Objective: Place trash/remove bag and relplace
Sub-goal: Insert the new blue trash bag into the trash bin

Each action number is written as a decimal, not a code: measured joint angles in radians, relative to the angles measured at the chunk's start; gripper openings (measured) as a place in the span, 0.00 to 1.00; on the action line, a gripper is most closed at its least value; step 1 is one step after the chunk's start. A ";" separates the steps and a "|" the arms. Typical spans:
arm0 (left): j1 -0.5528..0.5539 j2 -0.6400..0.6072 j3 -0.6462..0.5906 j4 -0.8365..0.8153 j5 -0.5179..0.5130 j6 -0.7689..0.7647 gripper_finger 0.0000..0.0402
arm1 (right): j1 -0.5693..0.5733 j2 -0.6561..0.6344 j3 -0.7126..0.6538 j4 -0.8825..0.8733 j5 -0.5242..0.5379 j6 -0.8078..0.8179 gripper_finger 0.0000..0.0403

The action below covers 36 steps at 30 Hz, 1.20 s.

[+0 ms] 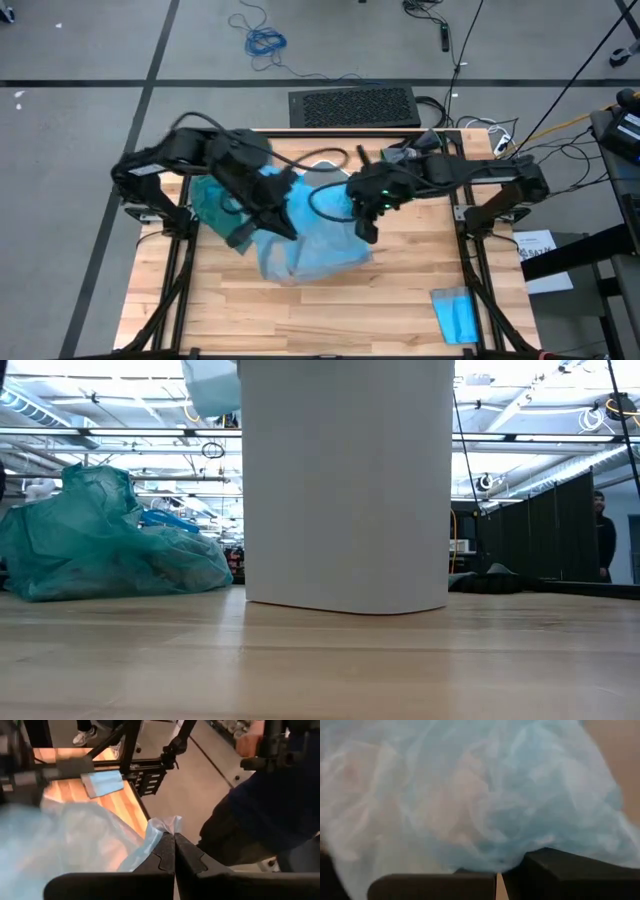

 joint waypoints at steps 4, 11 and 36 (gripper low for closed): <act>0.005 0.054 0.000 0.033 0.001 0.040 0.00 | -0.016 0.037 -0.002 -0.059 -0.061 0.010 0.00; 0.023 0.091 0.000 0.039 0.002 0.078 0.00 | 0.072 -0.082 -0.002 -0.107 0.001 0.132 0.00; 0.069 0.089 0.000 0.060 0.048 0.117 0.00 | 0.070 -0.146 0.000 -0.022 0.076 0.129 0.00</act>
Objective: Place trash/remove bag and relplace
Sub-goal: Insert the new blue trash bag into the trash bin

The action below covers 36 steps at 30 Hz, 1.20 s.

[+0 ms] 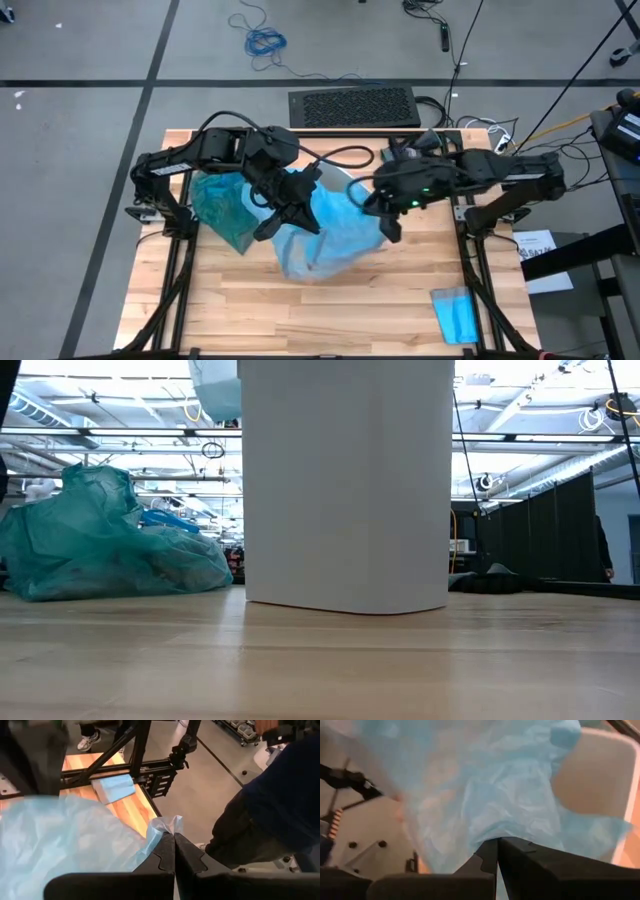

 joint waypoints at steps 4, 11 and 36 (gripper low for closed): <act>0.003 0.000 0.000 -0.008 0.000 -0.001 0.00 | -0.013 0.037 0.000 -0.062 -0.003 -0.006 0.00; 0.002 0.000 0.000 -0.023 0.055 -0.003 0.00 | -0.013 0.081 -0.062 0.011 0.005 0.013 0.00; 0.003 0.000 0.000 -0.037 0.060 0.024 0.00 | 0.121 -0.157 -0.148 0.153 0.222 0.129 0.00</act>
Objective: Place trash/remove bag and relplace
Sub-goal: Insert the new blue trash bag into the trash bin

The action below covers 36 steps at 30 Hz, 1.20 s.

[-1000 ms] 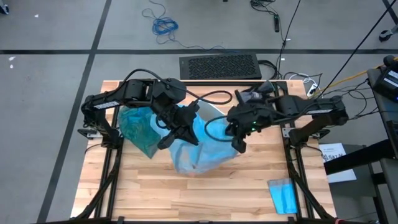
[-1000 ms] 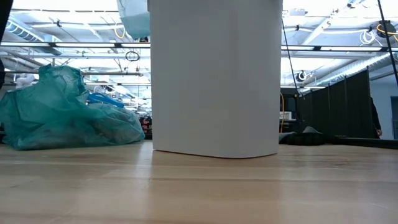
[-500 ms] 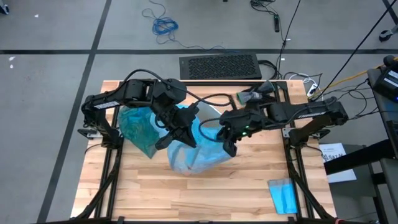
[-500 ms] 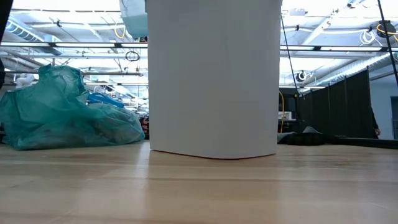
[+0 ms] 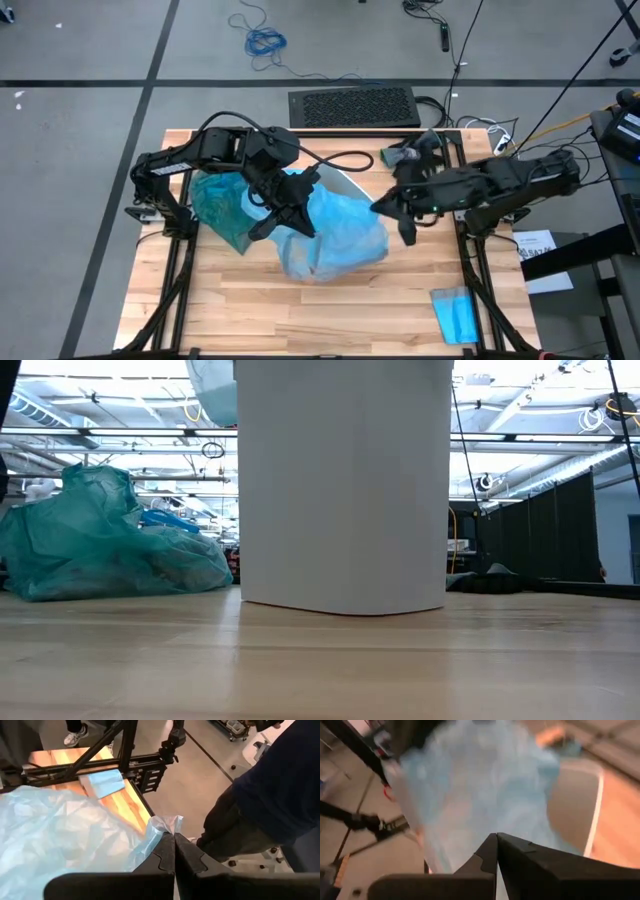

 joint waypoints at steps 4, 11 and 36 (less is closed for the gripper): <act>0.000 0.000 0.000 0.024 0.000 0.008 0.00 | -0.045 -0.003 0.003 0.161 0.001 -0.133 0.00; 0.001 0.000 0.000 0.119 0.000 0.001 0.00 | -0.246 0.111 0.003 0.373 -0.295 -0.261 0.00; 0.025 0.000 0.000 0.063 -0.176 0.100 0.00 | -0.400 0.325 0.001 -0.018 -0.559 -0.236 0.00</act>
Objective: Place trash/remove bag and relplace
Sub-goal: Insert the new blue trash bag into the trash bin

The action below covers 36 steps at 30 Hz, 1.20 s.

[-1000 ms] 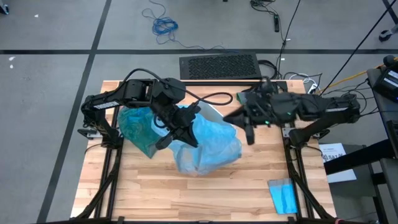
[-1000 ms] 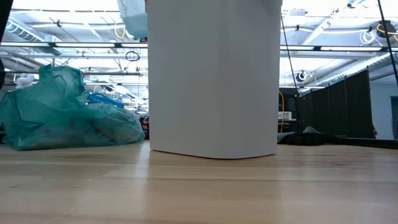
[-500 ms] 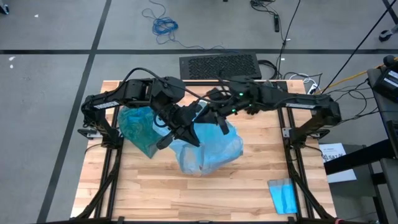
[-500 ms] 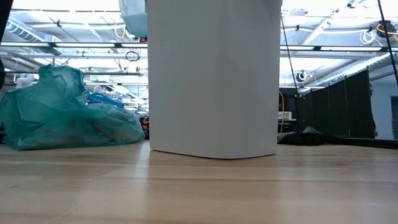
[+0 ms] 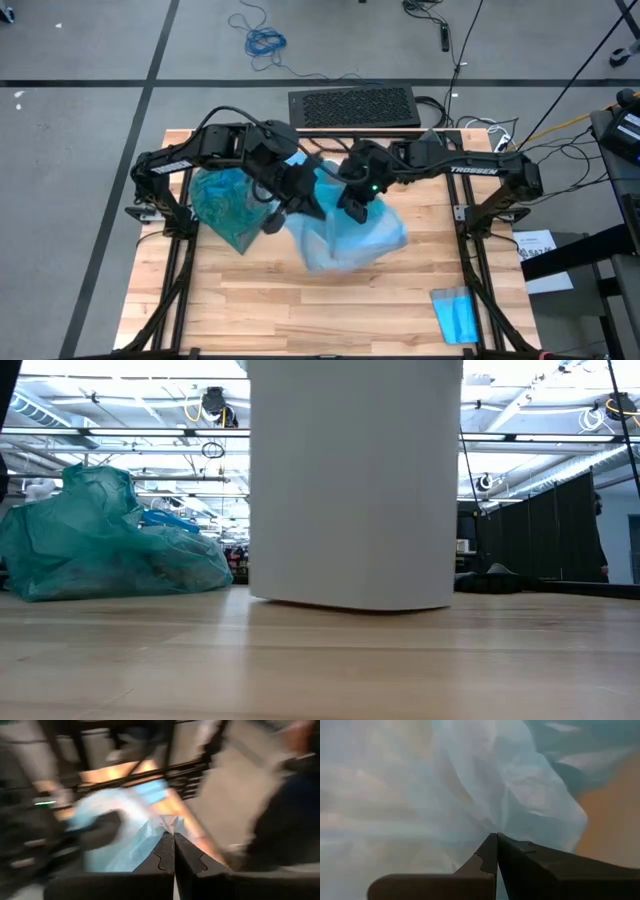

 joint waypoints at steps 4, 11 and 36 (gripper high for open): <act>0.000 0.000 0.000 -0.011 -0.223 0.053 0.00 | 0.024 -0.014 -0.001 -0.005 0.101 0.038 0.00; 0.020 0.008 0.000 -0.117 -0.419 0.063 0.00 | 0.064 -0.074 0.000 0.093 0.179 0.076 0.00; 0.089 0.041 -0.014 -0.037 -0.784 0.089 0.00 | 0.327 -0.287 0.000 0.088 0.653 0.078 0.00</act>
